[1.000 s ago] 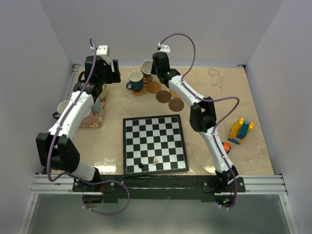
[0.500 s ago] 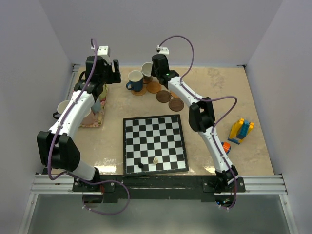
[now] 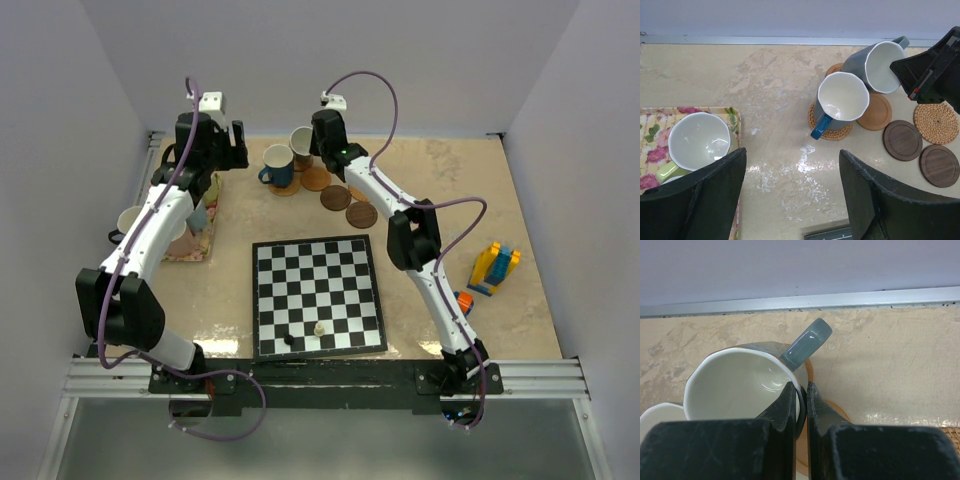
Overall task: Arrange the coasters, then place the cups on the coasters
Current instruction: Place the cup on the coaster.
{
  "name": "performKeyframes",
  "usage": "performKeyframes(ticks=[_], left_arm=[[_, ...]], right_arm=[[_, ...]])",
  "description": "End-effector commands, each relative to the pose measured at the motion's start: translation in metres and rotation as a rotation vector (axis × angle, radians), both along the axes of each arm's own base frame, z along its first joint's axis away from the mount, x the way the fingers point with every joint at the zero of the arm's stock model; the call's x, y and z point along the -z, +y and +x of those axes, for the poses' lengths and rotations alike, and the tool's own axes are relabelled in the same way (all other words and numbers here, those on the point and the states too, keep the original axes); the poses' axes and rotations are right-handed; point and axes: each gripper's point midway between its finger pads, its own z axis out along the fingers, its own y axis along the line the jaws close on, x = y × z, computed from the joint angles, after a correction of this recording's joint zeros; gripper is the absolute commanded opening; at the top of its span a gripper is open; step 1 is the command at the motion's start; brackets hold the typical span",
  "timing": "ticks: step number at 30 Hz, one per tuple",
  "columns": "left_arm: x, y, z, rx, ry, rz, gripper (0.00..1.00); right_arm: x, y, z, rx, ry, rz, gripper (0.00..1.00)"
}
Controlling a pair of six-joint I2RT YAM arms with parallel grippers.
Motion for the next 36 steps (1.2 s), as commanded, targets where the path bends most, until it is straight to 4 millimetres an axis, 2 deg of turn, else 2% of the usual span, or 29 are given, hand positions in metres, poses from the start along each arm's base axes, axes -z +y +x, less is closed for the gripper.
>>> performKeyframes(ticks=[1,23,27,34,36], left_arm=[[-0.0261,0.0022,0.0097,-0.001,-0.067,-0.011,0.79],[-0.0213,0.0016,0.0114,-0.004,-0.053,-0.015,0.79],[-0.0213,0.0016,0.0114,-0.004,-0.053,-0.017,0.79],[-0.0220,0.0021,0.0128,-0.008,-0.055,-0.015,0.80],[-0.0210,0.0014,0.0128,-0.007,-0.052,-0.015,0.79]], right_arm=[[-0.0752,0.0092,0.0164,-0.010,-0.184,0.122,0.00],[-0.0674,0.0102,0.0179,-0.023,-0.174,0.113,0.00],[-0.0694,0.0097,0.0187,-0.027,-0.183,0.111,0.06],[-0.0734,0.0115,0.0197,-0.037,-0.201,0.114,0.28],[-0.0744,0.0115,0.0208,-0.041,-0.208,0.114,0.29]])
